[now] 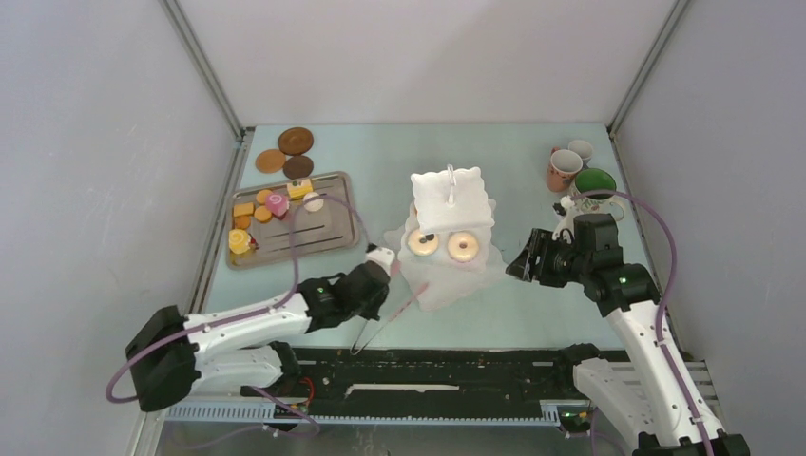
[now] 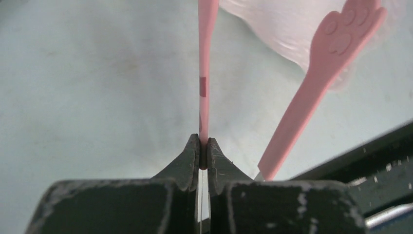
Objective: Serve the afternoon tea
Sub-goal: Move the clamp to the center of the board, then pick up the clamp from the center of the board.
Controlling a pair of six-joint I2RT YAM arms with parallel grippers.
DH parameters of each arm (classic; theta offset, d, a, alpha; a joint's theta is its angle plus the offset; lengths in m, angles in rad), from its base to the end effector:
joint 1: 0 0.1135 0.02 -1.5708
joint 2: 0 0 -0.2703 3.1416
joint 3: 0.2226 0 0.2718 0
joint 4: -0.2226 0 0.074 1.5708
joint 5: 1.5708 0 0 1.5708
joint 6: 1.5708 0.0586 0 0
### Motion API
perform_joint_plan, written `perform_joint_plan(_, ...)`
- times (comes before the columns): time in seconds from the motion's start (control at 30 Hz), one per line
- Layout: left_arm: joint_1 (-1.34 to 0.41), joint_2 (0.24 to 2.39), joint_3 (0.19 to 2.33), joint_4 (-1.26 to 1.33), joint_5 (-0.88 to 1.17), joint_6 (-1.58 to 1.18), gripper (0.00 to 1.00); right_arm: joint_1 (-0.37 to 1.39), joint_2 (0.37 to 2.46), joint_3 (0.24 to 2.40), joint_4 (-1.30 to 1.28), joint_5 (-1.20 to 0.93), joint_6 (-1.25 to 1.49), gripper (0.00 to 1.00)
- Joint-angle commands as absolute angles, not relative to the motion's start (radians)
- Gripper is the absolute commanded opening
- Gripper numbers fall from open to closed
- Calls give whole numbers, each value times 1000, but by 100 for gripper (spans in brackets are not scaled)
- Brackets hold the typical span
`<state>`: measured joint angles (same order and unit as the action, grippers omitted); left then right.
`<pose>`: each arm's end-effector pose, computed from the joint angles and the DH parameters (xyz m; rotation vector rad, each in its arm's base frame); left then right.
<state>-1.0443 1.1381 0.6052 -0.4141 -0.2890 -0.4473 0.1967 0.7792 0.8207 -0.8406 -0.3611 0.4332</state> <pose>0.1358 -0.2004 0.1702 0.6182 2.4048 -0.2775 0.1724 0.0555 0.2821 0.1073 2.4230 0.7242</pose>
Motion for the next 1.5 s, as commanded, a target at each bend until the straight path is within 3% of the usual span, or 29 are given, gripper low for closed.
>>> perform_joint_plan(0.0, -892, 1033, 546, -395, -304, -555, 0, 189, 785, 825, -805, -345, 416, 58)
perform_joint_plan(0.27, -586, 1134, 515, -346, -222, -680, 0, 182, 793, 825, -805, -344, 414, 58)
perform_joint_plan(0.5, -555, 1304, 616, -268, -225, -663, 2, 181, 796, 825, -806, -354, 414, 58)
perform_joint_plan(0.7, -556, 1360, 652, -272, -261, -671, 23, 181, 795, 825, -818, -361, 412, 57)
perform_joint_plan(0.83, -562, 1286, 616, -289, -302, -687, 49, 183, 801, 825, -819, -370, 414, 57)
perform_joint_plan(1.0, -575, 1148, 559, -298, -314, -704, 66, 188, 807, 825, -818, -370, 414, 57)
perform_joint_plan(1.17, -667, 1004, 485, -234, -341, -688, 97, 198, 816, 824, -820, -371, 414, 57)
perform_joint_plan(1.47, -894, 1019, 378, -69, -573, -678, 100, 221, 837, 816, -815, -371, 416, 57)
